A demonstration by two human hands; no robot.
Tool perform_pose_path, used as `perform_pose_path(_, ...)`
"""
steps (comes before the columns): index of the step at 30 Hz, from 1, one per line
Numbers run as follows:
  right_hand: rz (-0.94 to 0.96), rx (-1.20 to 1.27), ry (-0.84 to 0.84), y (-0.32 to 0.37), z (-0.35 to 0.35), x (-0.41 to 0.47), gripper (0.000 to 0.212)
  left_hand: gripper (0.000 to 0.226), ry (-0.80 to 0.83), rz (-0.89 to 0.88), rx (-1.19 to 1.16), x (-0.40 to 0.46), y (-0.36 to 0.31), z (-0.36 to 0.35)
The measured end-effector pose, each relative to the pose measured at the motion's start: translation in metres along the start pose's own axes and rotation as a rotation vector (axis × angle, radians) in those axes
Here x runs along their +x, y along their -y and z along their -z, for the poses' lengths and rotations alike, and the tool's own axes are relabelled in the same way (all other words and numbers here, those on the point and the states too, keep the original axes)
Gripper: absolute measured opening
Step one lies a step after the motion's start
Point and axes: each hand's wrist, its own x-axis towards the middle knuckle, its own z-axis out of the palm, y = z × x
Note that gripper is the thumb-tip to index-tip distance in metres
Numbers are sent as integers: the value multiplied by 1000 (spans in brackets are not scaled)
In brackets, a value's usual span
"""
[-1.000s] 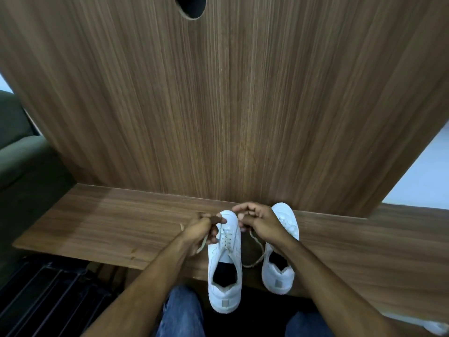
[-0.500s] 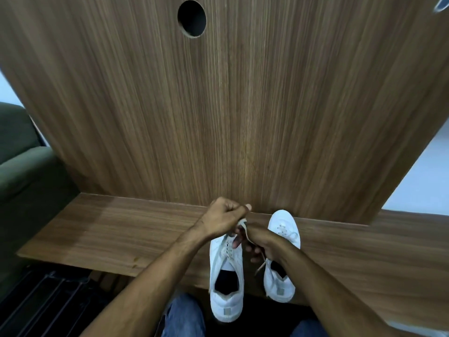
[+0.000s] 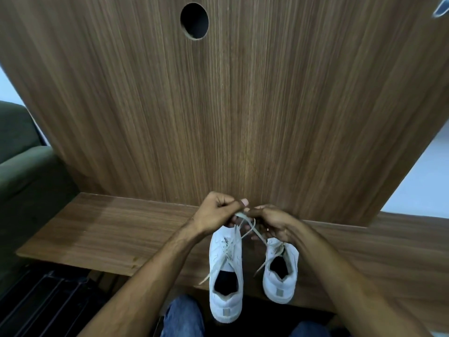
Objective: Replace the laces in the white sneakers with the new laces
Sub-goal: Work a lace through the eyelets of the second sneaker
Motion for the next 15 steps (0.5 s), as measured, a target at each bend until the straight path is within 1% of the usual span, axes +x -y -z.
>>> perform_pose_path(2, 95, 60, 10, 2, 2, 0, 20, 40, -35, -6, -56, 1, -12, 4)
perform_pose_path(3, 131, 96, 27, 3, 2, 1, 18, 36, -53, -10, -78, 2, -19, 7)
perform_pose_path(5, 191, 159, 91, 5, 1, 4, 18, 30, -93, -26, -136, 6, -32, 11)
perform_pose_path(7, 240, 165, 133, 7, -3, 6, 16, 25, -139, -41, -218, 14, -44, 16)
perform_pose_path(10, 235, 129, 170, 5, -8, 6, 18, 22, -230, -34, -341, 28, -55, 23)
perform_pose_path(12, 233, 67, 200, 0, -14, 5, 18, 20, -285, 15, -430, 36, -55, 26)
perform_pose_path(13, 244, 42, 176, -2, -18, 5, 18, 20, -294, 49, -480, 38, -52, 28)
perform_pose_path(15, 295, 59, 38, -5, -26, 6, 16, 19, -282, 98, -538, 39, -45, 29)
